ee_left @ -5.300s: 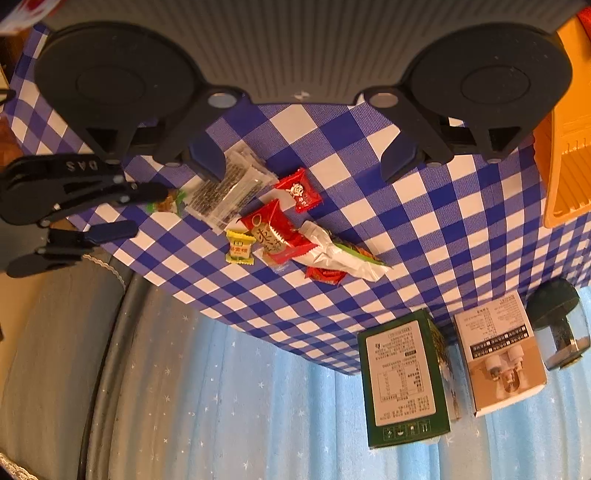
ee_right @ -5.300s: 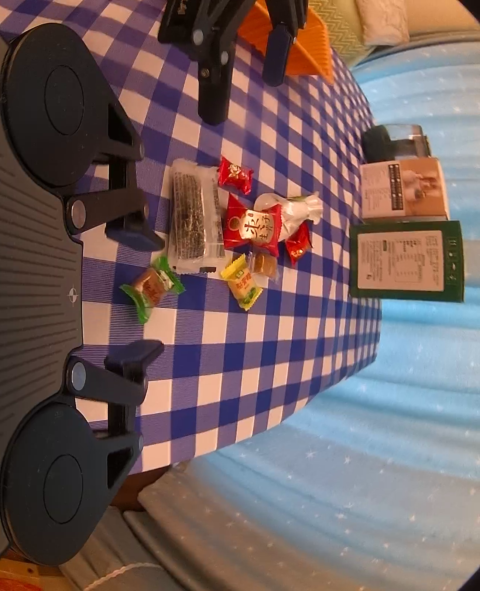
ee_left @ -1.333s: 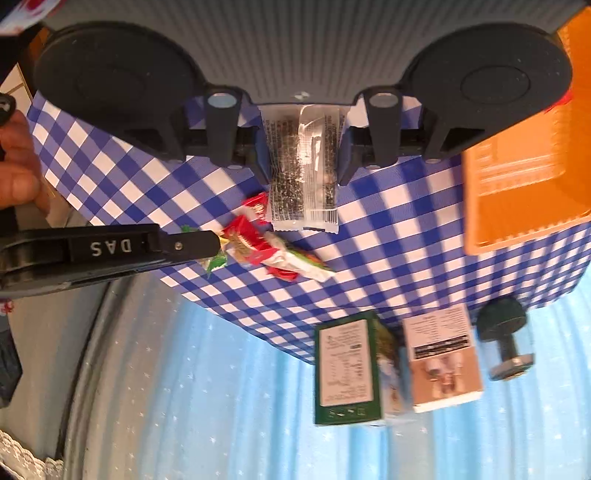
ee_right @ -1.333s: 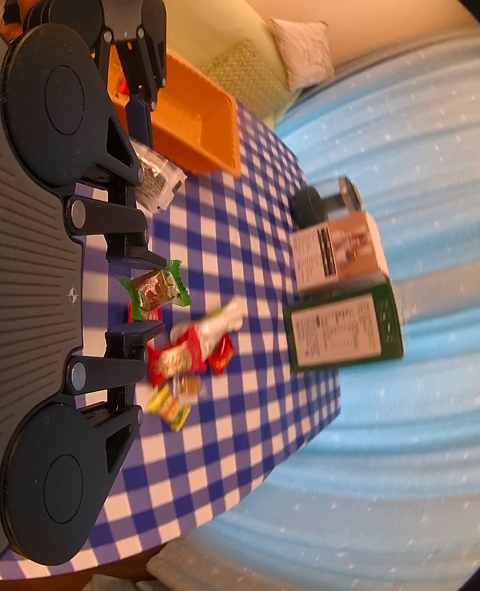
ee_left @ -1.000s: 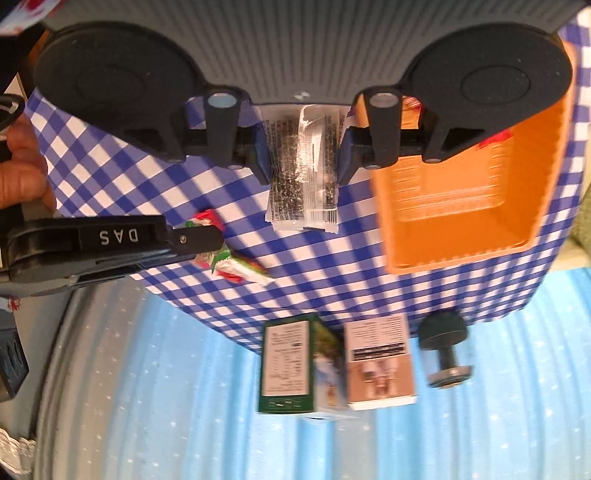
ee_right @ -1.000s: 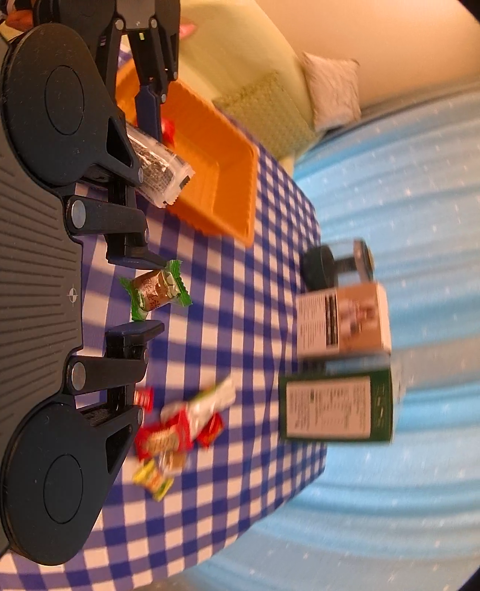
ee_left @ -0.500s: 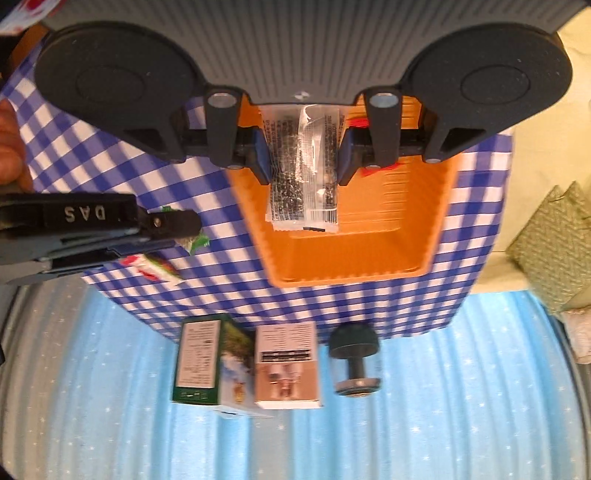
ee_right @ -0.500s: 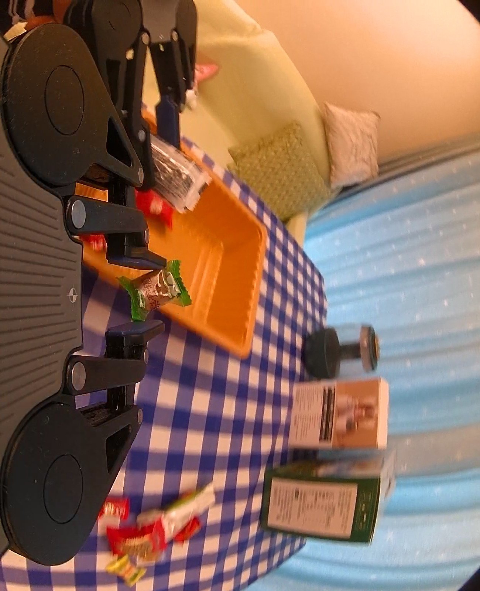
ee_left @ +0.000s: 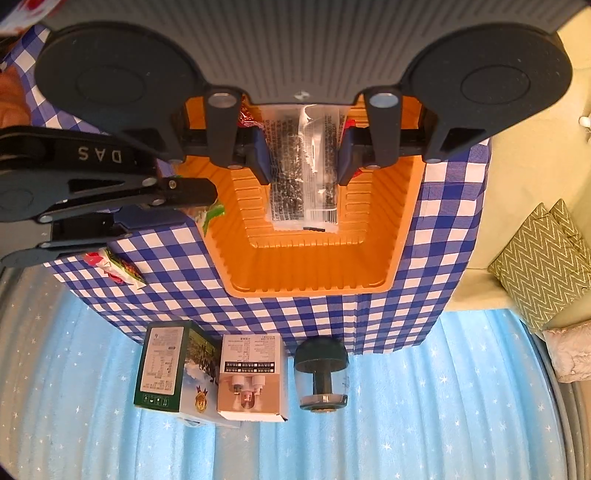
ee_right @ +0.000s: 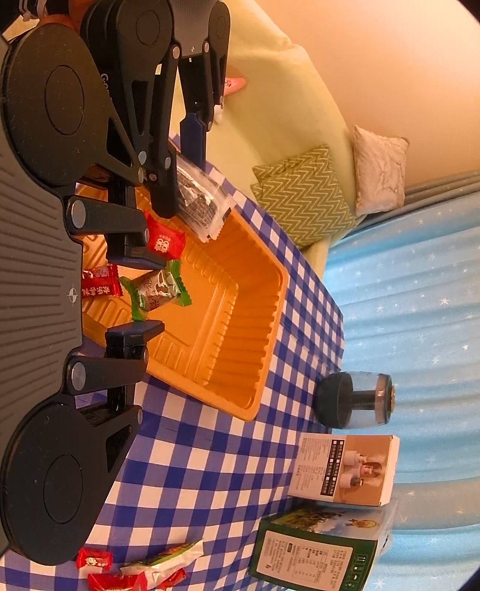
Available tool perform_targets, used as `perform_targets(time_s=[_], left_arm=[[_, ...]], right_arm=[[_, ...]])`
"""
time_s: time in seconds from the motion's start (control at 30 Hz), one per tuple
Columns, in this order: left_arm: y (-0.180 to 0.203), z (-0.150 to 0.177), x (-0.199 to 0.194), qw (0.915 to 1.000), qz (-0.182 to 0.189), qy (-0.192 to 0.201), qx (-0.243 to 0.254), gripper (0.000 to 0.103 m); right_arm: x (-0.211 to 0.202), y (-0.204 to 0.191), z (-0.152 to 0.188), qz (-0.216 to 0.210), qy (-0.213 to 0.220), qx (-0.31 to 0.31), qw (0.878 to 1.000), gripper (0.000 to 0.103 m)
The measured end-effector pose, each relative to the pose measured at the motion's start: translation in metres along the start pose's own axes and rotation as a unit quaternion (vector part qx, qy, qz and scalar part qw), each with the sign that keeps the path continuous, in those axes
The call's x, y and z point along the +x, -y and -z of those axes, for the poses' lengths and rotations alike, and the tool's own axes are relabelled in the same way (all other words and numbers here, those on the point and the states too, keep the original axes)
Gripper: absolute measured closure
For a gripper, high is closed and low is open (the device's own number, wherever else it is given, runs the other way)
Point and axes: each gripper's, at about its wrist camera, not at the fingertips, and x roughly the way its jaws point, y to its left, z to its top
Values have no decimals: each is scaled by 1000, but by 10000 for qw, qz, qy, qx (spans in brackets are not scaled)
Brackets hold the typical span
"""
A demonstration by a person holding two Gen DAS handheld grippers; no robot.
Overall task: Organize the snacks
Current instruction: 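Carry both snacks over the orange tray and open both tools to release them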
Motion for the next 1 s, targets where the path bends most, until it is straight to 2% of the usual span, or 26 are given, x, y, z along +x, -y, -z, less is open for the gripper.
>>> perform_targets(time_s=[0.53, 0.8, 1.0], left_arm=[[-21, -24, 41, 9996, -152, -119, -226, 69], [-25, -34, 63, 9990, -78, -282, -338, 69], [-23, -35, 67, 9993, -177, -215, -269, 59]], right_arm=[[38, 26, -24, -15, -68, 98, 9999, 73], [55, 35, -34, -96, -89, 217, 9997, 73], [59, 43, -35, -54, -124, 270, 9995, 73]])
